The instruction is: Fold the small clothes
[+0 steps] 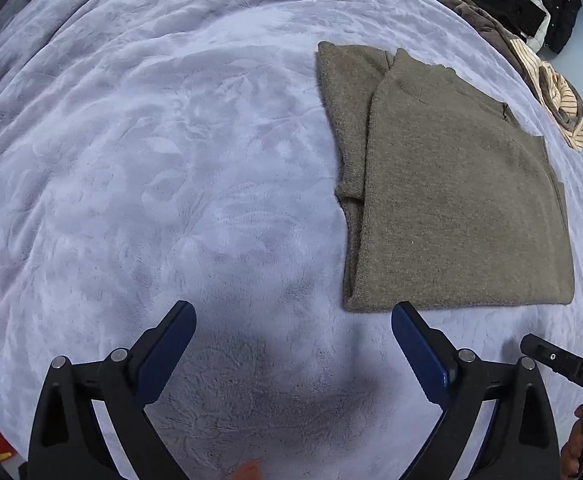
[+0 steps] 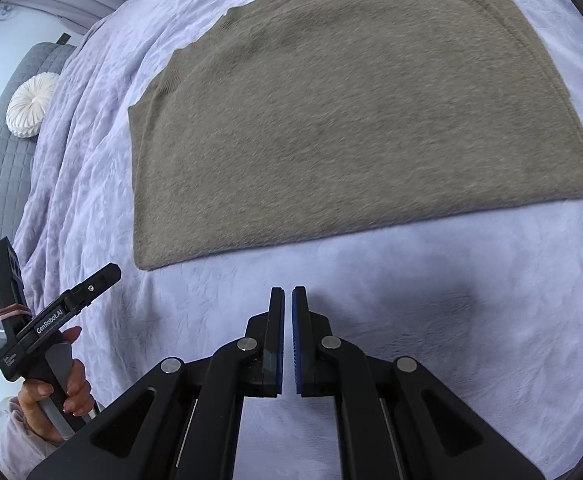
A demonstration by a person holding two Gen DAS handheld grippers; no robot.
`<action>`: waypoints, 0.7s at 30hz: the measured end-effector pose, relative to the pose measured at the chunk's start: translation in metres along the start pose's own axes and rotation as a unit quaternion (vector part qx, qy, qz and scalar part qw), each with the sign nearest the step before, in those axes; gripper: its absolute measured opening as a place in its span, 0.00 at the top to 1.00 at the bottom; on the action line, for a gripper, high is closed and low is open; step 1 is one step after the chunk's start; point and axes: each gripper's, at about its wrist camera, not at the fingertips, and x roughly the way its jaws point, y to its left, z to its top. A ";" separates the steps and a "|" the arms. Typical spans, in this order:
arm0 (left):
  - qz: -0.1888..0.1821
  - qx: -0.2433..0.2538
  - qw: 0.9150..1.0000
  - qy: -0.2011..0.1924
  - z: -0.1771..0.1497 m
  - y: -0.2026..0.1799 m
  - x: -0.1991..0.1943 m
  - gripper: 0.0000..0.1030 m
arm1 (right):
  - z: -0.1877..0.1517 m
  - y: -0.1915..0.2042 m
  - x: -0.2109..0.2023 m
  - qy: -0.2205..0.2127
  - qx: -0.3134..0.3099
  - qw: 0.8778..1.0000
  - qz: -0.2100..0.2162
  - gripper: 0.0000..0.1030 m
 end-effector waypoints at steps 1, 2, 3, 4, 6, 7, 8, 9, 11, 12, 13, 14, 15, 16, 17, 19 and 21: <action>0.002 0.003 1.000 0.001 0.002 0.000 0.001 0.05 | -0.001 0.003 0.003 0.004 0.002 1.000 0.004 0.94; 0.005 0.007 1.000 0.002 0.002 0.001 0.001 0.05 | -0.002 0.006 0.006 0.006 0.004 1.000 0.007 0.89; 0.008 0.008 1.000 0.003 0.003 -0.001 0.002 0.05 | -0.003 0.008 0.008 0.007 0.004 1.000 0.007 0.81; 0.012 0.010 1.000 0.004 0.005 -0.003 0.006 0.05 | -0.004 0.011 0.010 0.007 0.004 1.000 0.005 0.75; 0.014 0.011 1.000 0.011 0.005 0.000 0.008 0.05 | -0.004 0.016 0.013 0.005 0.006 1.000 0.007 0.49; 0.010 0.013 1.000 0.017 0.005 0.001 0.010 0.05 | -0.004 0.019 0.015 0.005 0.007 1.000 0.013 0.48; 0.007 0.013 1.000 0.021 0.005 0.002 0.011 0.05 | -0.004 0.022 0.017 0.007 0.010 1.000 0.021 0.48; 0.005 0.013 1.000 0.023 0.007 0.003 0.012 0.05 | -0.003 0.024 0.020 0.010 0.012 1.000 0.026 0.48; 0.004 0.013 1.000 0.024 0.007 0.007 0.012 0.05 | -0.002 0.027 0.025 0.015 0.020 0.999 0.035 0.48; 0.003 0.013 1.000 0.025 0.007 0.008 0.013 0.05 | -0.002 0.028 0.028 0.017 0.025 0.999 0.040 0.48; 0.001 0.012 1.000 0.027 0.008 0.008 0.014 0.05 | -0.001 0.029 0.031 0.019 0.031 0.998 0.045 0.48; -0.002 0.010 1.000 0.028 0.007 0.010 0.014 0.05 | -0.001 0.030 0.033 0.019 0.037 0.998 0.050 0.48; -0.006 0.008 1.000 0.030 0.007 0.013 0.014 0.05 | -0.001 0.030 0.035 0.019 0.042 0.998 0.053 0.48; -0.009 0.007 0.999 0.031 0.007 0.015 0.013 0.05 | -0.002 0.031 0.036 0.019 0.047 0.997 0.057 0.48; -0.011 0.006 0.999 0.032 0.007 0.018 0.014 0.05 | -0.002 0.032 0.038 0.019 0.054 0.996 0.062 0.48; -0.014 0.005 0.999 0.036 0.007 0.023 0.016 0.05 | -0.002 0.032 0.041 0.019 0.065 0.995 0.068 0.48; -0.018 0.003 0.999 0.040 0.007 0.027 0.019 0.05 | -0.002 0.031 0.044 0.019 0.079 0.994 0.077 0.48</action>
